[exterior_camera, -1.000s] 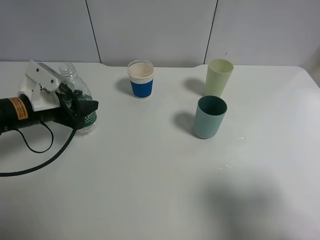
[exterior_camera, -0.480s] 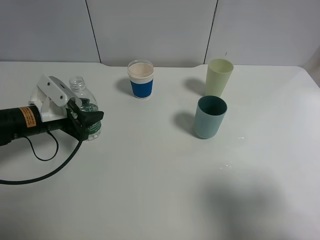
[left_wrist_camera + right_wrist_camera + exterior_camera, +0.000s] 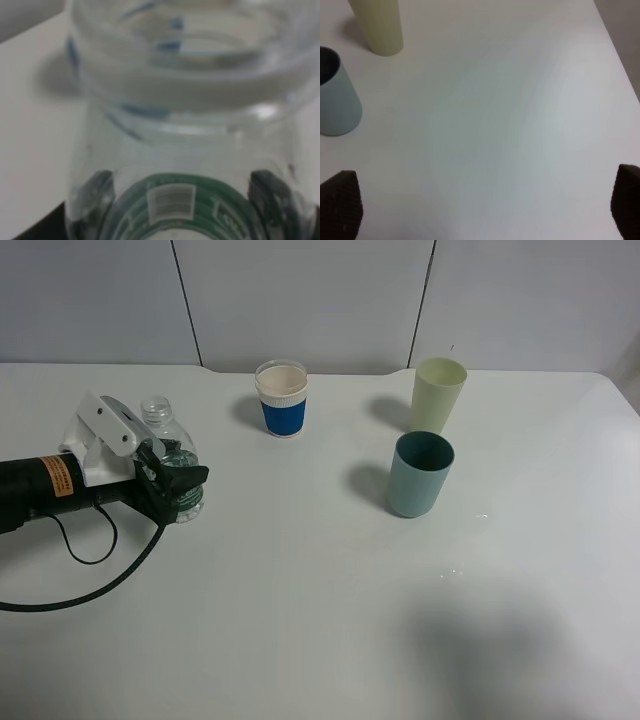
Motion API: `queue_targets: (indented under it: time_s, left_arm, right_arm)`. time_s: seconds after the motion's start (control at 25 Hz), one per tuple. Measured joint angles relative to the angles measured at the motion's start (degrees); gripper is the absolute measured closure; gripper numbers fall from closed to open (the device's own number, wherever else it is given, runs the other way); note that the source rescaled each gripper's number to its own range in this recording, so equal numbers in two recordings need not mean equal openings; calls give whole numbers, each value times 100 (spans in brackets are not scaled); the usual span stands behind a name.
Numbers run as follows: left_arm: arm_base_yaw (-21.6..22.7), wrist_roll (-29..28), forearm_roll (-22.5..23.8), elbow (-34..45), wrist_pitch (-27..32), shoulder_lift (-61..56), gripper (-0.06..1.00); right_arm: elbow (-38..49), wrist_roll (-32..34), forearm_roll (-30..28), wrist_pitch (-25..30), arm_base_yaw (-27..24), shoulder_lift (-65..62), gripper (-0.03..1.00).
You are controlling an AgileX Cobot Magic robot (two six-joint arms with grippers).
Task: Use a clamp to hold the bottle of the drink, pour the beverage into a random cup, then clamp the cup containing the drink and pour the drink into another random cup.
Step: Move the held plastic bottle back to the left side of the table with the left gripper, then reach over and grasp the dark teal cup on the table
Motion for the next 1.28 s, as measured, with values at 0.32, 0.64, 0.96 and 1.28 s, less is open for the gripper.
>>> queue_targets:
  time_s: [0.32,0.64,0.96,1.28]
  left_arm:
    - [0,5,72,-7,-179,229,87]
    - [0,5,72,-6,-220,255,87]
    - [0,5,72,-6,-237,255,87]
    - [0,5,77,-6,-637,294,-4]
  right_arm:
    - [0,0,0,0,0,0,-3]
    - [0,0,0,0,0,0,-3]
    - [0,0,0,0,0,0,-3]
    - [0,0,0,0,0,0,-3]
